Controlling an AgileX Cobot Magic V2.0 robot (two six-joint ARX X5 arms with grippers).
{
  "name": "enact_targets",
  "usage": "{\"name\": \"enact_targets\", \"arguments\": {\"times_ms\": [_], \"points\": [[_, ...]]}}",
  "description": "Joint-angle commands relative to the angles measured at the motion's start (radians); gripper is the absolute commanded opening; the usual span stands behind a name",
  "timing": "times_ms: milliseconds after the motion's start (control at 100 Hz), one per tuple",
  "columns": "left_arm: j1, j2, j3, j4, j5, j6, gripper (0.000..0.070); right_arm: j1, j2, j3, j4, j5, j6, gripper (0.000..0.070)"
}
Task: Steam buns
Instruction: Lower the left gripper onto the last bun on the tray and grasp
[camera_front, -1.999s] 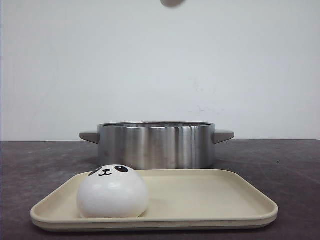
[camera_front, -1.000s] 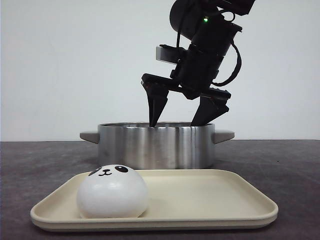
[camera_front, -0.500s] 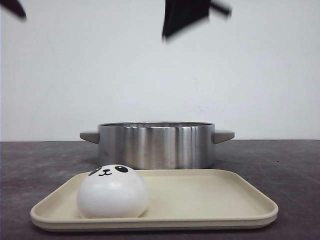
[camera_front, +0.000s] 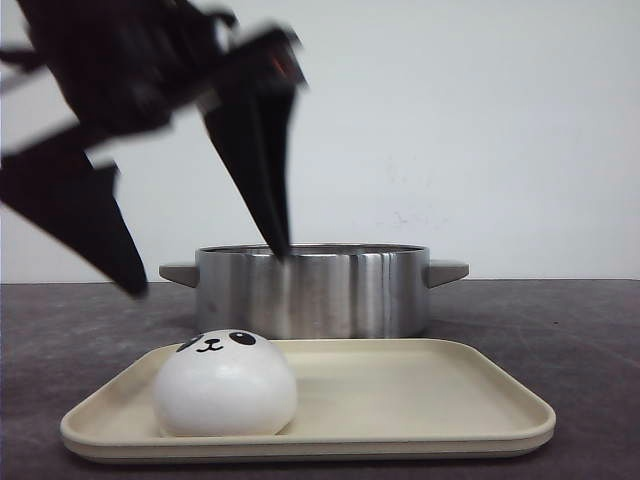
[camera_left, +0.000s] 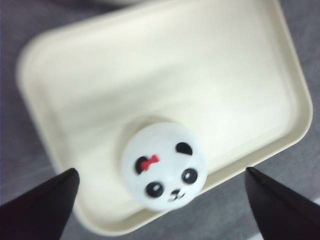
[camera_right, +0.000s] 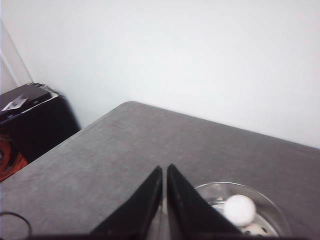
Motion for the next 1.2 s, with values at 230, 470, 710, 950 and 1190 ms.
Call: {"name": "enact_targets", "arguments": {"times_ms": [230, 470, 710, 950, 1190], "points": [[-0.015, 0.175, 0.014, 0.049, 0.027, -0.061, 0.0637, 0.011, 0.002, 0.019, -0.096, 0.039, -0.053, 0.0009], [-0.016, 0.22, 0.014, 0.071, 0.027, -0.063, 0.0624, 0.011, 0.002, 0.019, -0.11, 0.039, -0.054, 0.0009], [-0.021, 0.231, 0.014, 0.064, 0.021, -0.054, 0.0268, 0.011, 0.002, 0.019, -0.11, 0.039, -0.061, 0.0009], [-0.036, 0.214, 0.031, 0.062, -0.029, -0.001, 0.001, 0.01, 0.002, 0.019, -0.111, 0.047, -0.061, 0.0009], [-0.048, 0.06, 0.156, 0.101, -0.144, 0.083, 0.001, 0.01, 0.002, 0.018, -0.131, 0.048, -0.061, 0.0009]]}}
